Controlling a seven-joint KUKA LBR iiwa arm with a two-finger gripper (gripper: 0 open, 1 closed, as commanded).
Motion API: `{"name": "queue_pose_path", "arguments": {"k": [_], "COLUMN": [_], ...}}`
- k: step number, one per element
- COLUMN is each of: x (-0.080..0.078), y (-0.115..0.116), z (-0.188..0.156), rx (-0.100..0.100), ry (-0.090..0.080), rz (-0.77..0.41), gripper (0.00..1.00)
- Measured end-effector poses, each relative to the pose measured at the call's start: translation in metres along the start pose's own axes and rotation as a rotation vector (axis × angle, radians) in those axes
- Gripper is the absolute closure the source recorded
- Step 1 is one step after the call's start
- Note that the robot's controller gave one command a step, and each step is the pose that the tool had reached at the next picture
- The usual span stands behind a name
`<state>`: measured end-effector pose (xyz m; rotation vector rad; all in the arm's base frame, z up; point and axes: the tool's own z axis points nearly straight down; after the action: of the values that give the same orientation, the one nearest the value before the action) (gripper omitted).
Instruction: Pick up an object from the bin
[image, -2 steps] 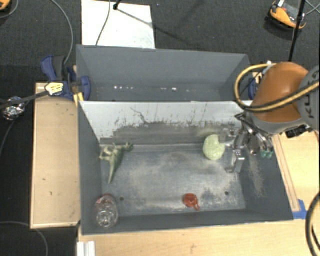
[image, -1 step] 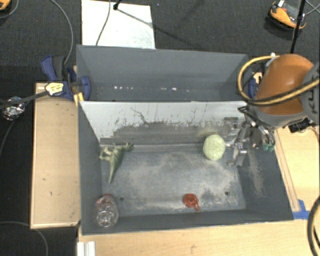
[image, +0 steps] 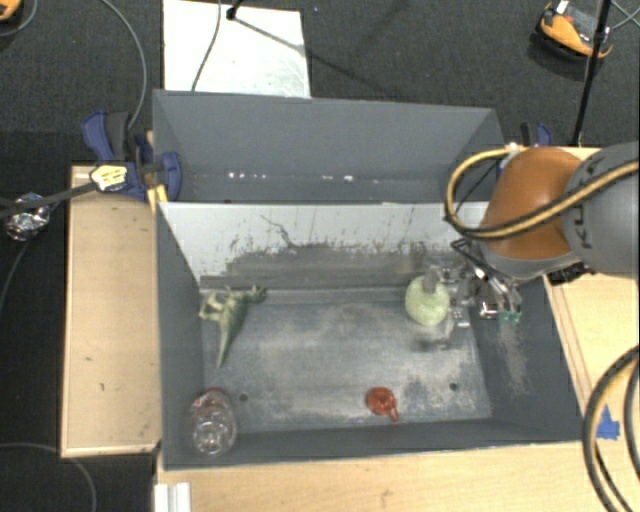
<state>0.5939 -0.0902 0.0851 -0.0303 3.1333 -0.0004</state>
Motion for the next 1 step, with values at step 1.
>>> {"name": "queue_pose_path", "arguments": {"k": [1], "x": [0.0005], "y": [-0.0052], "z": [0.011], "rx": [-0.003], "ry": [-0.016], "rz": [0.356], "gripper": [1.0]}}
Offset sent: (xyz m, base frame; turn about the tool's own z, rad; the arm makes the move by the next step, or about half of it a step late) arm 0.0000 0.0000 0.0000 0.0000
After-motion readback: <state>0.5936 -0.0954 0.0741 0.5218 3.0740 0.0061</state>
